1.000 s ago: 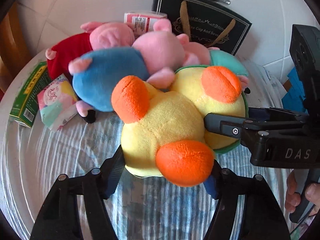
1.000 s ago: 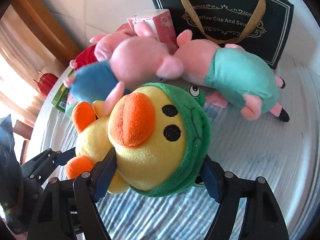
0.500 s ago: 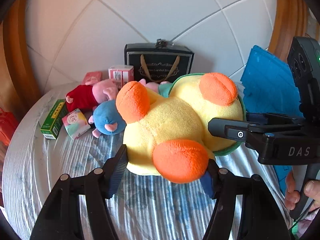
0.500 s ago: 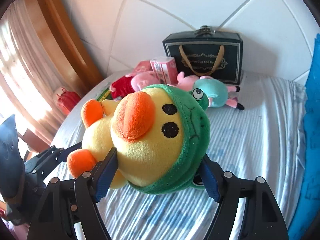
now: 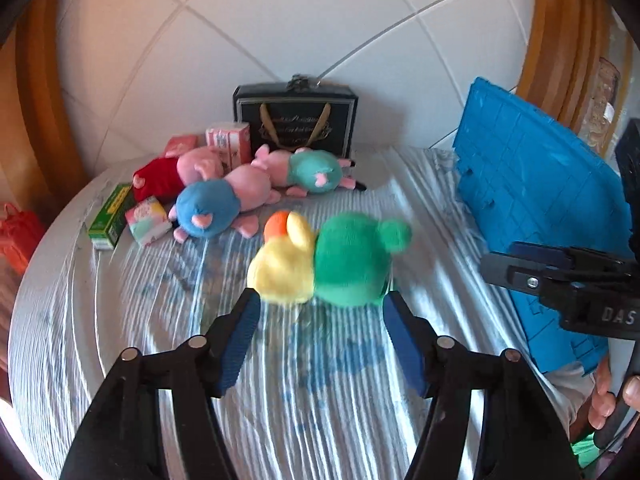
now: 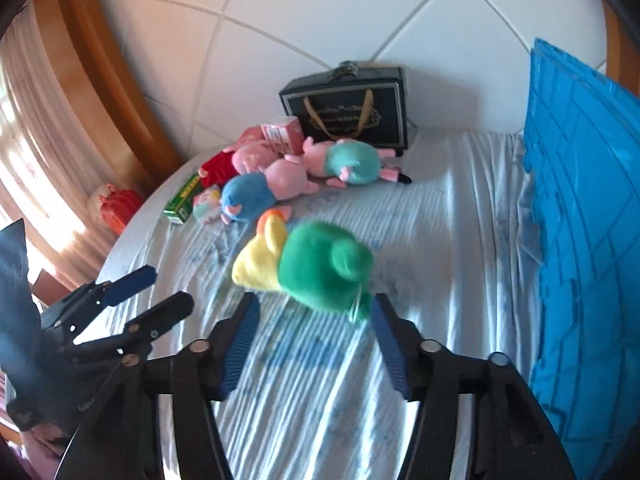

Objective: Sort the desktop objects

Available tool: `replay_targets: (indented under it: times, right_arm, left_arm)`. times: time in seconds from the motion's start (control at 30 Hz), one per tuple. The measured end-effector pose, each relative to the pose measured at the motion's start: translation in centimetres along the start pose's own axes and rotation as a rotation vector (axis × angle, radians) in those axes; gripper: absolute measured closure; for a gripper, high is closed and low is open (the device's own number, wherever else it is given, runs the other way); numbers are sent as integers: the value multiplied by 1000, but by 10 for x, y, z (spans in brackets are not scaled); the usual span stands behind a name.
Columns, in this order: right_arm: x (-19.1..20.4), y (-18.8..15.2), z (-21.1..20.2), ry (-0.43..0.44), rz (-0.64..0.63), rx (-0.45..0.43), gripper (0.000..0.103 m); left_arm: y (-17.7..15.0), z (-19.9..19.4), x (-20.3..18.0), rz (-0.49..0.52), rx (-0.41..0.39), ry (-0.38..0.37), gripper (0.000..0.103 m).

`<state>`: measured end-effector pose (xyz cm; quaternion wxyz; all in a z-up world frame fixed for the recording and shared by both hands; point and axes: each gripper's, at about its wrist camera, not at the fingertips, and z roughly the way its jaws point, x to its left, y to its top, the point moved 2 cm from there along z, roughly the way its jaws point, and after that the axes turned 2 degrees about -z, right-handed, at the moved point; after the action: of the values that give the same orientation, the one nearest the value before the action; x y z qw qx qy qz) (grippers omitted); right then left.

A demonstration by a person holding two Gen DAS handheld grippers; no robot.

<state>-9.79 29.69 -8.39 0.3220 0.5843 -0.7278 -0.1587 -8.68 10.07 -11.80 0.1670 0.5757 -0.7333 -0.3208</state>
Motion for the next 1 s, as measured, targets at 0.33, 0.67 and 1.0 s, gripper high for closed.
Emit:
replay_targets:
  times: [0.33,0.67,1.0]
  right_arm:
    - [-43,-38,54,19,105,144,0]
    - [-33,-6,94,-7,112,188,0]
    - [-14,65,197,-72,83,254,0]
  left_arm:
    - [-38,53,33,-62,171,76,39]
    - [-2,100,49,23,179,75,39]
    - [41,209,67,144,263,-22,39]
